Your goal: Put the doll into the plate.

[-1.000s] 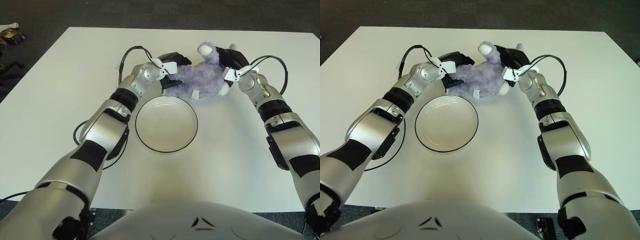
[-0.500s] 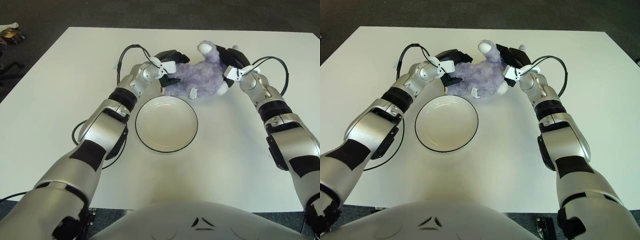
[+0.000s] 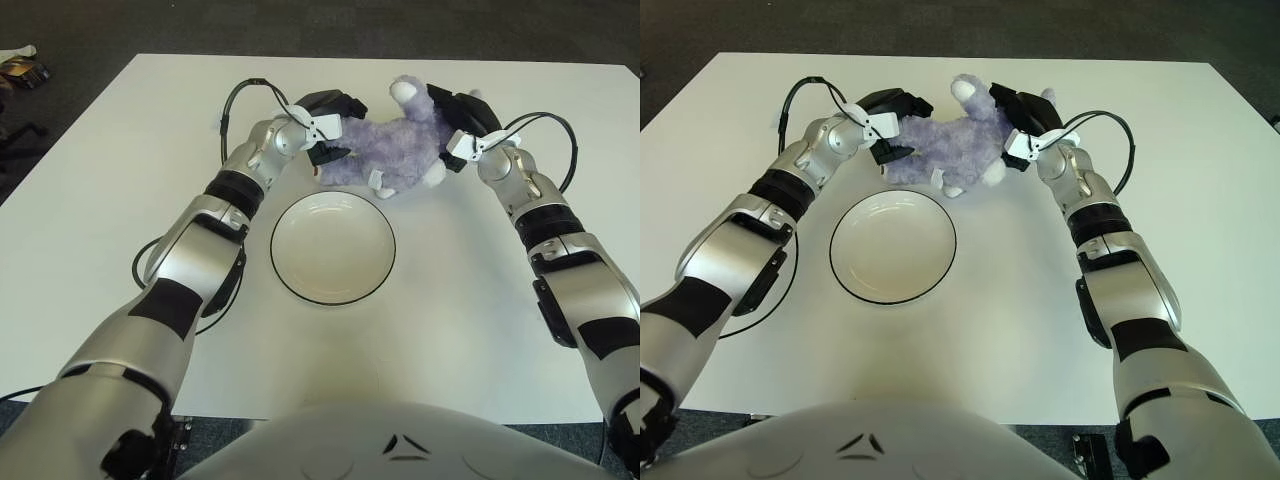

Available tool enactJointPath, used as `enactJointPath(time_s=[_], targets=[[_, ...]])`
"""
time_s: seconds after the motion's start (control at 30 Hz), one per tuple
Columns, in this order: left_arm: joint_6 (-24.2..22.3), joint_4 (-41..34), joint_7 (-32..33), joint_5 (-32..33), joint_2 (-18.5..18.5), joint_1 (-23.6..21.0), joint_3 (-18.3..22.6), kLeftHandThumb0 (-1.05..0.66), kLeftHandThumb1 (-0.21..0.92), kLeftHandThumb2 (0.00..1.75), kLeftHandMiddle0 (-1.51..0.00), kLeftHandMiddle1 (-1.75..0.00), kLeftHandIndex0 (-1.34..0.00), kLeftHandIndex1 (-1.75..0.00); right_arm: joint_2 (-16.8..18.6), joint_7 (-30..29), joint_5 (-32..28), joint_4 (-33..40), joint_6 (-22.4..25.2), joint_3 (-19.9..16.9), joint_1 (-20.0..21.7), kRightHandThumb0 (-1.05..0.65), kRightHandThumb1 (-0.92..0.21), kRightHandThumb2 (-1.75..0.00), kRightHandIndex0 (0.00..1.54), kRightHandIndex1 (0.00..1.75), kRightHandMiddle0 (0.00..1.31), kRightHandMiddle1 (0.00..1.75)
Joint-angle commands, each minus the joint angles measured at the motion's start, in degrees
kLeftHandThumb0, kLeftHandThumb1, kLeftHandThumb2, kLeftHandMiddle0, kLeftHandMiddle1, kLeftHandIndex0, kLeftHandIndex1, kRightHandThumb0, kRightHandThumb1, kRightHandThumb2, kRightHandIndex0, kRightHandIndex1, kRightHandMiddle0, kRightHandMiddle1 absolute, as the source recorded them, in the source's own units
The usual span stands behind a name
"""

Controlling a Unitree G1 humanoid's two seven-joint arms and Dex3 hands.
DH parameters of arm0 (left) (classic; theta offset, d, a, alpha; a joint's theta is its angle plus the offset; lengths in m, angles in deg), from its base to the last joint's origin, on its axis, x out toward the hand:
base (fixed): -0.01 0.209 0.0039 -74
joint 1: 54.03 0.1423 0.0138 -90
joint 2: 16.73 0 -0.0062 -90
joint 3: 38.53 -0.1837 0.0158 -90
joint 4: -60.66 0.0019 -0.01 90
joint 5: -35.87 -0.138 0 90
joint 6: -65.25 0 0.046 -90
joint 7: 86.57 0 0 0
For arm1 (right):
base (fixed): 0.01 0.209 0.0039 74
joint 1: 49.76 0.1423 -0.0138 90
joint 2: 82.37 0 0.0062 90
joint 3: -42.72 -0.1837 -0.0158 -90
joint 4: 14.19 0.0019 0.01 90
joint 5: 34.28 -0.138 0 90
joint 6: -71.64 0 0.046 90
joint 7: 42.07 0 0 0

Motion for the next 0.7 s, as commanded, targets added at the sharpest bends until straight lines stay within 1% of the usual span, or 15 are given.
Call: enactJointPath(time_s=[0.0,0.2,0.4,0.53,0.67], targets=[[-1.53,-1.59,-0.66,-0.07,-0.92,-1.21,0.58,0.59,0.05,1.64,-0.83,-1.75,-1.11,-1.75,-0.07,0.01,-1.24,1.81,0.25,-1.47,-0.61,0.0,0.02,-1.65,0.9,1.6,0.65,1.75],[-2.87,-3.88,0.88,-0.43,-1.67,-0.77,1.0,0.59,0.05,1.64,-0.83,-1.75,-1.11,-1.75,0.36,-1.12,-0.92,4.24,1.61,-2.36,-0.6,0.0,-0.01,-1.63,0.87,1.62,0.63,1.75],[-4.15,-5.84,1.11,-0.03,-2.26,-0.27,1.57,0.59,0.05,1.64,-0.83,-1.75,-1.11,-1.75,0.17,-3.29,1.37,7.13,3.95,-2.05,-0.88,0.0,-0.02,-1.62,0.87,1.62,0.62,1.75],[-4.49,-7.04,0.64,0.67,-2.56,0.04,2.14,0.59,0.05,1.64,-0.83,-1.75,-1.11,-1.75,0.18,-2.64,1.61,9.45,5.89,-2.08,-1.12,0.0,-0.02,-1.62,0.86,1.63,0.62,1.75],[-2.88,-7.23,0.89,2.47,-2.51,0.24,3.55,0.59,0.05,1.64,-0.83,-1.75,-1.11,-1.75,0.33,-1.26,0.81,12.3,7.59,-2.64,-1.32,0.0,-0.02,-1.62,0.86,1.63,0.62,1.75]])
